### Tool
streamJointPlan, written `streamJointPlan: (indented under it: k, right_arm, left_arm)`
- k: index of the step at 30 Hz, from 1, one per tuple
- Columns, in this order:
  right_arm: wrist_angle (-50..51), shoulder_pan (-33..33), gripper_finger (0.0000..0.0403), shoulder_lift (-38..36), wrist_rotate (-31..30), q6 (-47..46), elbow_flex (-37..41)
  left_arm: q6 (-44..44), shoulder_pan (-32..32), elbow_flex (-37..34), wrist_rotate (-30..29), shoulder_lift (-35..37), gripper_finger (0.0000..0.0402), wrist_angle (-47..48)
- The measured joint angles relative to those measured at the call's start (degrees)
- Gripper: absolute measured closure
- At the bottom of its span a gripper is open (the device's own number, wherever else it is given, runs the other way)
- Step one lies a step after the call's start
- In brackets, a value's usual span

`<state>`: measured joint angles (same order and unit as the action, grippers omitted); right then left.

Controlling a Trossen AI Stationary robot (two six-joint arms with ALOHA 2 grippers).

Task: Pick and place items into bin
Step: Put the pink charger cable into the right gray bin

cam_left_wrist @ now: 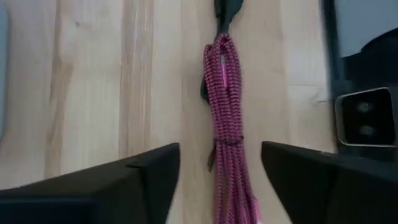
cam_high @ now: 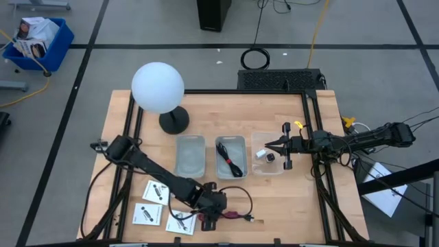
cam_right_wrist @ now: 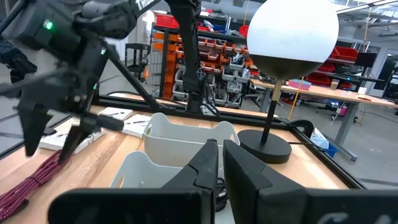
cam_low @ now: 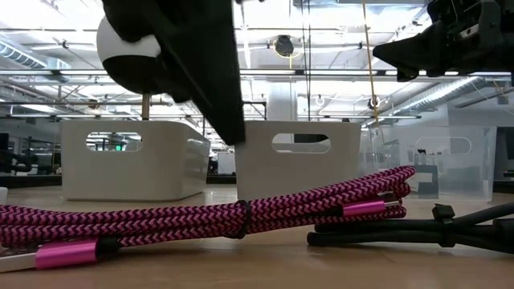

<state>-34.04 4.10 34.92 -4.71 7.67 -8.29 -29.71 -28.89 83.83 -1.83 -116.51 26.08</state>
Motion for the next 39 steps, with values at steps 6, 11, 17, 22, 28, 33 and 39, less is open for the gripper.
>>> streamJointPlan:
  k: [6,11,17,22,28,33,39]
  right_arm:
    - [-0.4,0.0,0.0383,0.1,0.0,0.1,0.0]
    - [-0.4,0.0,0.0383,0.4,0.0,0.1,0.0]
    - [-0.4,0.0,0.0383,0.4,0.0,0.3,0.0]
    - [-0.4,0.0,0.0383,0.4,0.0,0.3,0.0]
    - [-0.4,0.0,0.0383,0.4,0.0,0.3,0.0]
    - [-0.4,0.0,0.0383,0.4,0.0,0.3,0.0]
    - [-0.4,0.0,0.0383,0.4,0.0,0.4,0.0]
  left_arm:
    - [0.7,-0.4,-0.1,1.4,-3.4,0.0106,-1.1]
    - [1.1,-0.5,0.0,2.1,-5.3,0.0098,-1.0]
    - [1.1,-0.5,0.2,1.1,-6.4,0.0124,-0.9]
    - [1.1,-0.2,0.1,0.7,-6.6,0.0180,-0.6]
    - [1.0,0.5,0.1,4.0,-6.7,0.0301,-0.7]
    - [2.0,1.4,0.0,9.1,-6.2,0.0383,-0.8]
    - [6.7,1.2,-0.4,9.7,-1.6,0.0373,4.0]
